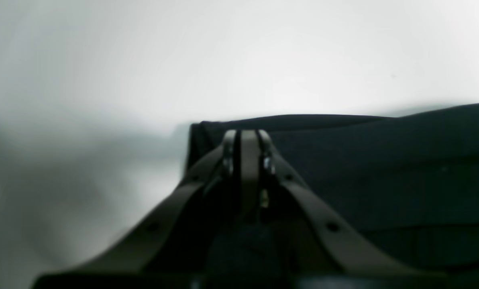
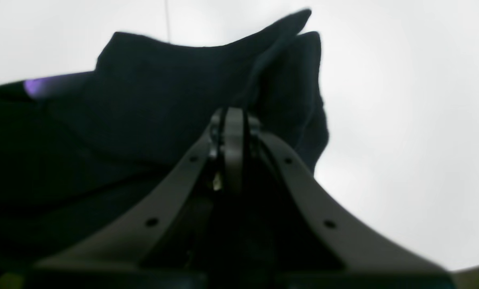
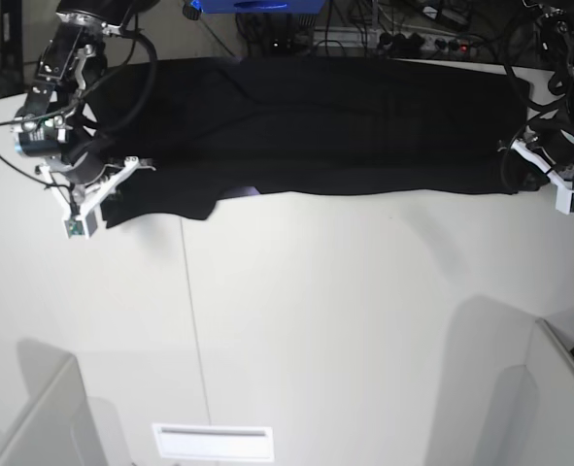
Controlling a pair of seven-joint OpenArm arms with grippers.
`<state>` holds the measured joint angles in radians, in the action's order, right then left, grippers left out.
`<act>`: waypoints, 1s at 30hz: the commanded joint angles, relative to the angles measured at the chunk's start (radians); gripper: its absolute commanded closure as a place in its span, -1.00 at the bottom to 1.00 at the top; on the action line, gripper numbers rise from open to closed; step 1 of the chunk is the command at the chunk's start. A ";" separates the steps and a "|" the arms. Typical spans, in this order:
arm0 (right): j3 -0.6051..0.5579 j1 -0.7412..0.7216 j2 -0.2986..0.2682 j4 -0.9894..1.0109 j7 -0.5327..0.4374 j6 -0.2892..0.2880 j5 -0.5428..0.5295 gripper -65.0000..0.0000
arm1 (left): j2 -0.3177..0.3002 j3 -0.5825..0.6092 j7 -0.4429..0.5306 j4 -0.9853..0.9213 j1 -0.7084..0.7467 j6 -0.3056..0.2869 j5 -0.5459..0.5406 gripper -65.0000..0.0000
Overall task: Fold the T-shirt properly
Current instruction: 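Lift the hem and fold it over toward the collar with both grippers, then lay the folded hem down and open both grippers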
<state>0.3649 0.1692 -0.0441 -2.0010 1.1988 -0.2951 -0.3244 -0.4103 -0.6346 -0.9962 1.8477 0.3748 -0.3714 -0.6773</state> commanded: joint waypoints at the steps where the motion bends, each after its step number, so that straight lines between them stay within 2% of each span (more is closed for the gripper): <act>1: 0.015 0.005 -0.006 -0.019 -0.012 -0.002 -0.049 1.00 | -0.019 -0.011 0.018 0.019 0.000 -0.001 -0.003 1.00; 3: 0.070 0.013 -0.007 -0.019 -0.001 0.003 -0.144 1.00 | -0.025 -0.012 0.018 0.019 0.008 -0.001 -0.003 1.00; 9: 0.204 0.006 -0.018 -0.019 0.163 0.003 -0.327 1.00 | -0.039 -0.011 0.018 0.039 0.046 -0.001 -0.003 1.00; 13: 0.217 0.019 -0.018 -0.019 0.195 0.003 -0.355 1.00 | -0.039 -0.011 0.018 0.070 0.074 -0.001 -0.003 1.00; 22: 0.219 0.077 -0.020 -0.019 0.197 0.004 -0.420 1.00 | -0.040 -0.011 0.018 0.080 0.118 -0.001 0.000 1.00; 30: 0.219 0.115 -0.072 -0.016 0.197 0.004 -0.437 1.00 | -0.040 -0.012 0.018 0.080 0.148 -0.001 0.003 1.00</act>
<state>0.5789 0.2897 -0.1040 -2.0018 1.4075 -0.2939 -0.7471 -0.4328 -0.6361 -0.9955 1.9114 0.5190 -0.3706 -0.6704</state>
